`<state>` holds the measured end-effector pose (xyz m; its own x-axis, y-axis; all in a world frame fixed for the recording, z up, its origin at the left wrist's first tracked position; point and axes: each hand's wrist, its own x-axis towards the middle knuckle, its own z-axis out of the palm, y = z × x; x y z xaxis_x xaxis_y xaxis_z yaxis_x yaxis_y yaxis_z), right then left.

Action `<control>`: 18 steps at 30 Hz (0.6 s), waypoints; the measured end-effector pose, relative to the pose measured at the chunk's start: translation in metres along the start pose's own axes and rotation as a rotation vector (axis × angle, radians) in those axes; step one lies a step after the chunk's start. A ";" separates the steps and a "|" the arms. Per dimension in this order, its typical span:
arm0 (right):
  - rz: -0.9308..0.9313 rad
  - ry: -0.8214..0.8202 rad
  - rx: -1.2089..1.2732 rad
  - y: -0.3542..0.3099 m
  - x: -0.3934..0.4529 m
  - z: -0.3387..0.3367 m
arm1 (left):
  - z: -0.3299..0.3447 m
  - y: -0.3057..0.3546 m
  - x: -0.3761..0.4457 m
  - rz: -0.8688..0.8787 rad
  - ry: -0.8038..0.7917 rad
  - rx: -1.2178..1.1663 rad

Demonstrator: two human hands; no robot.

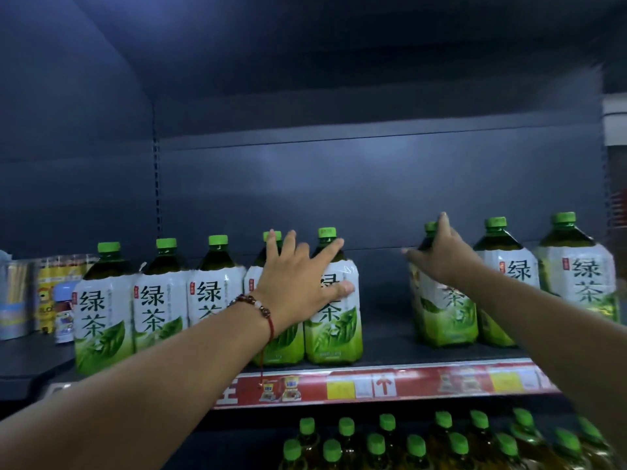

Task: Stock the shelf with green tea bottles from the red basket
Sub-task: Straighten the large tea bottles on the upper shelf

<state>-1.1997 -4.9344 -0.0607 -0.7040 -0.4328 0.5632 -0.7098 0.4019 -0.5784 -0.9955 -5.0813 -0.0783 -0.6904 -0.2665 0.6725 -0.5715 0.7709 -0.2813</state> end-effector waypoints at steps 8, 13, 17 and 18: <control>0.039 -0.015 -0.054 0.004 0.001 0.003 | 0.013 0.008 -0.005 -0.041 0.080 -0.113; -0.049 -0.091 0.059 -0.009 -0.014 0.005 | 0.016 0.011 -0.007 -0.052 0.105 -0.161; -0.091 -0.125 0.065 -0.018 -0.024 0.010 | 0.017 0.012 -0.008 -0.052 0.127 -0.169; -0.100 -0.123 0.083 -0.021 -0.028 0.010 | 0.017 0.012 -0.008 -0.055 0.129 -0.172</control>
<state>-1.1651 -4.9392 -0.0704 -0.6184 -0.5650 0.5463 -0.7679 0.2866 -0.5729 -1.0043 -5.0799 -0.0989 -0.5920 -0.2431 0.7684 -0.5145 0.8478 -0.1282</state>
